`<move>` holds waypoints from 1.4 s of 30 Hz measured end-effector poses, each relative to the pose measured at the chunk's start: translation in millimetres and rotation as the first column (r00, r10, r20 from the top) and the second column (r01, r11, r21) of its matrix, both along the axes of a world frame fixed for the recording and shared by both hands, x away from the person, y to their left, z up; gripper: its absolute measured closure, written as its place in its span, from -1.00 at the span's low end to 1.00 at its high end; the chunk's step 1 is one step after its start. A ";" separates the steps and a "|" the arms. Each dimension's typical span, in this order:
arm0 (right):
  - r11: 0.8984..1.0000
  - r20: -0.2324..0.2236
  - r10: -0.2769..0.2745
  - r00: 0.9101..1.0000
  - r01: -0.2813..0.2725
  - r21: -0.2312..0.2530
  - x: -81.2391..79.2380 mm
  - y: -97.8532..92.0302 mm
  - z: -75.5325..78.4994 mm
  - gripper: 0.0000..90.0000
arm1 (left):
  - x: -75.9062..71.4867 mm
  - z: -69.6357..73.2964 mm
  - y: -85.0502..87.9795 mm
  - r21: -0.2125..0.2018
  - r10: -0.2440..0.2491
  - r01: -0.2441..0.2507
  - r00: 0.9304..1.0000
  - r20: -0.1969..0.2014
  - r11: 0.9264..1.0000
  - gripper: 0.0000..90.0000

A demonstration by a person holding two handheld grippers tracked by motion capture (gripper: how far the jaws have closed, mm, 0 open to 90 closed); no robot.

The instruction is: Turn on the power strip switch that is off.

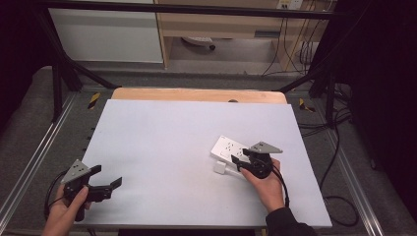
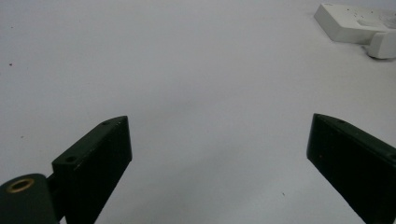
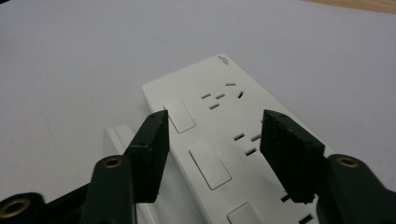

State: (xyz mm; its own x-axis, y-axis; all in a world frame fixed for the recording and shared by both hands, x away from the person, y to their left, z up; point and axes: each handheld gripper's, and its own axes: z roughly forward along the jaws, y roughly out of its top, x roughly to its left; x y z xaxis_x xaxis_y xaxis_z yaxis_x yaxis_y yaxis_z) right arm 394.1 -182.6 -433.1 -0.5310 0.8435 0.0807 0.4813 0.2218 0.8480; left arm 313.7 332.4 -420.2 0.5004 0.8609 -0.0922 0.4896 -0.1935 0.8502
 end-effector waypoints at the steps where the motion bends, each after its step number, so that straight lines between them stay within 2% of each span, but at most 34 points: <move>1: 1.000 -0.005 -0.004 1.000 0.004 0.002 0.0 0.2 0.3 -0.09 | 0.1 -0.1 0.0 0.000 0.001 -0.001 1.000 -0.001 1.000 -0.85; 12: 1.000 0.005 -0.016 1.000 0.016 0.016 1.9 -0.8 4.0 -0.47 | 0.1 -0.3 0.4 -0.001 0.001 -0.001 1.000 -0.001 1.000 -0.85; 17: 0.999 -0.001 -0.042 0.999 0.042 0.015 2.5 0.8 6.8 -0.83 | 0.5 -0.3 0.5 0.000 0.002 -0.002 1.000 -0.003 1.000 -0.85; 20: 0.999 0.002 -0.040 0.999 0.040 0.018 1.8 2.9 9.1 -0.94 | 0.4 -0.3 -0.1 -0.002 0.003 -0.003 1.000 -0.004 1.000 -0.85; 24: 1.000 -0.003 -0.029 1.000 0.029 0.010 0.7 6.5 11.4 -0.94 | 0.2 -0.3 -0.2 -0.002 0.002 -0.002 1.000 -0.004 1.000 -0.85; 32: 0.998 0.007 -0.034 0.999 0.034 0.045 -0.3 3.4 23.0 -0.92 | 0.2 -0.8 0.6 -0.003 0.007 -0.007 1.000 -0.007 1.000 -0.85; 42: 0.997 0.107 -0.049 0.993 0.043 0.060 -5.6 -4.9 39.1 -0.92 | -0.2 -0.4 0.9 0.000 0.007 -0.007 1.000 -0.006 1.000 -0.85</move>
